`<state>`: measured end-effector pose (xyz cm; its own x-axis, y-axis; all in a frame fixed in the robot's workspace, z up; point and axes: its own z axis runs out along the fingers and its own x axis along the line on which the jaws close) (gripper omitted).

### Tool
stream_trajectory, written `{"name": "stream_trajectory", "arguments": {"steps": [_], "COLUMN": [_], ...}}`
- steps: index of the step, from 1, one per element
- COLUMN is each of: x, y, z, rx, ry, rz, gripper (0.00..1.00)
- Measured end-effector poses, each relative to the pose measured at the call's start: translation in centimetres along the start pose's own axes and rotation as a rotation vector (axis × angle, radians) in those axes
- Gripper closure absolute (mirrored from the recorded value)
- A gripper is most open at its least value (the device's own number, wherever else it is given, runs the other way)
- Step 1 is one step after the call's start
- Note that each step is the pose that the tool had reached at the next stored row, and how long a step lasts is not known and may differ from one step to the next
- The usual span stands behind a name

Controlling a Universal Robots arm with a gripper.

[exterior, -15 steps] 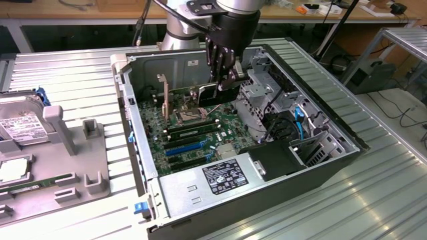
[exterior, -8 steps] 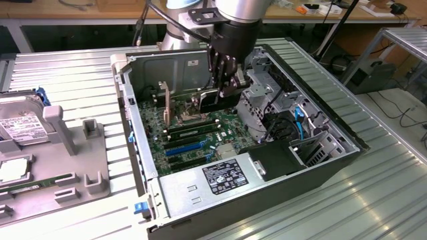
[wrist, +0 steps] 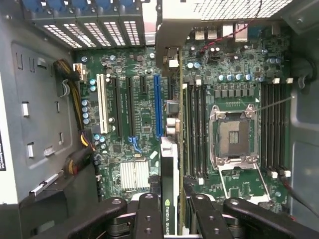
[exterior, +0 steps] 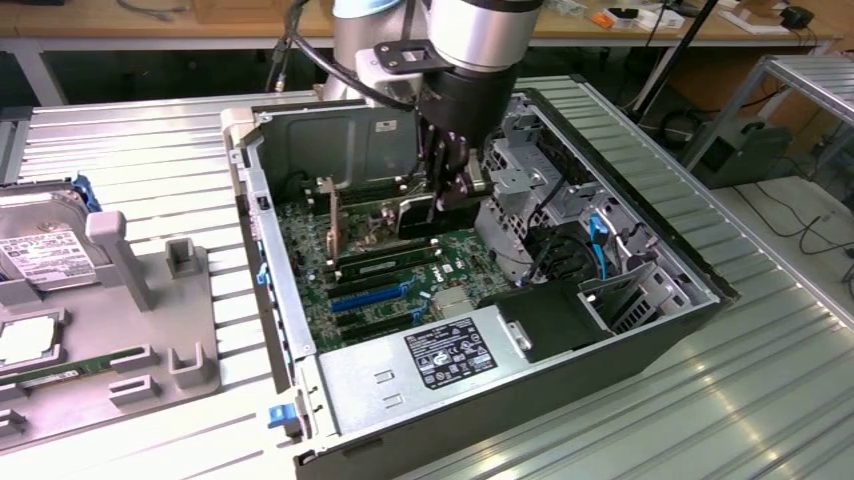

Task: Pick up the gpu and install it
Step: 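Insert the gpu into the slot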

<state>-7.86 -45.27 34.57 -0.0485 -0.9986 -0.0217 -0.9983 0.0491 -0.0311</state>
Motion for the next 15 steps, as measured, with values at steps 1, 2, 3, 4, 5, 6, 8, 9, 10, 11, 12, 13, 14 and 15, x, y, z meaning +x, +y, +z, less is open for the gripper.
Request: {"name": "stream_trajectory", "arguments": {"steps": [1, 2, 3, 4, 5, 6, 8, 9, 10, 11, 12, 13, 14, 15], "x": [0.2, 0.4, 0.5, 0.8, 1.1, 1.4, 1.5, 1.5, 1.5, 1.6, 1.6, 1.6, 1.6, 1.6], "y": [0.06, 0.14, 0.23, 0.34, 0.56, 0.97, 1.90, 2.62, 3.05, 3.35, 3.37, 3.38, 3.39, 3.40], "z": [0.10, 0.23, 0.36, 0.51, 0.74, 1.01, 1.33, 1.53, 1.68, 1.94, 2.17, 2.47, 2.71, 2.90], "rx": [0.0007, 0.0011, 0.0013, 0.0014, 0.0015, 0.0015, 0.0017, 0.0020, 0.0027, 0.0051, 0.0069, 0.0080, 0.0085, 0.0089], "ry": [-0.0001, -0.0001, -0.0001, -0.0001, -0.0002, -0.0001, -0.0003, -0.0002, -0.0002, -0.0004, -0.0004, -0.0004, -0.0004, -0.0005], "rz": [0.000, 0.000, 0.000, 0.000, 0.000, 0.000, 0.000, 0.000, 0.000, 0.000, 0.000, 0.000, 0.000, 0.000], "gripper": [0.73, 0.73, 0.73, 0.73, 0.73, 0.73, 0.73, 0.73, 0.73, 0.73, 0.73, 0.73, 0.73, 0.73]}}
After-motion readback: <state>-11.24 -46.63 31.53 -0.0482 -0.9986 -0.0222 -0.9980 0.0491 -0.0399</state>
